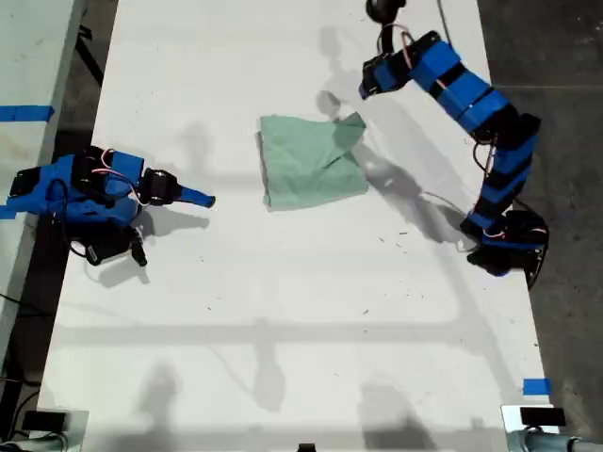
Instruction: Fold tshirt
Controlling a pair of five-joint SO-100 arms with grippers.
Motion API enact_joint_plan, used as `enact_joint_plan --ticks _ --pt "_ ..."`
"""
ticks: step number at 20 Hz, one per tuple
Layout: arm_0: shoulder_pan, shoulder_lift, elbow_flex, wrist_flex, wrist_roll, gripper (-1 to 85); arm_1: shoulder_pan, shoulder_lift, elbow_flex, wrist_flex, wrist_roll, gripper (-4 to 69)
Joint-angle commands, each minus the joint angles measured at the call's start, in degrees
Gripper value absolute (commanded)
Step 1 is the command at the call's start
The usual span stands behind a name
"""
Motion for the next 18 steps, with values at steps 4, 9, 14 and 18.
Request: enact_joint_plan --ticks 4,9,14,18 --pt "-0.1 5.8 0.6 3.8 -8.2 3.1 -4.8 36.5 28.7 3.2 4.0 -1.4" --pt "0.1 5.9 0.6 7.0 -10.8 3.7 -23.4 64.8 61.0 2.5 21.3 -1.4" --pt "1.1 5.9 0.6 7.0 -10.9 6.2 -29.8 76.6 78.8 -2.8 27.7 -1.3" --pt "1.4 5.9 0.6 7.0 -10.9 10.4 -18.2 63.4 74.1 -12.0 17.5 -1.3"
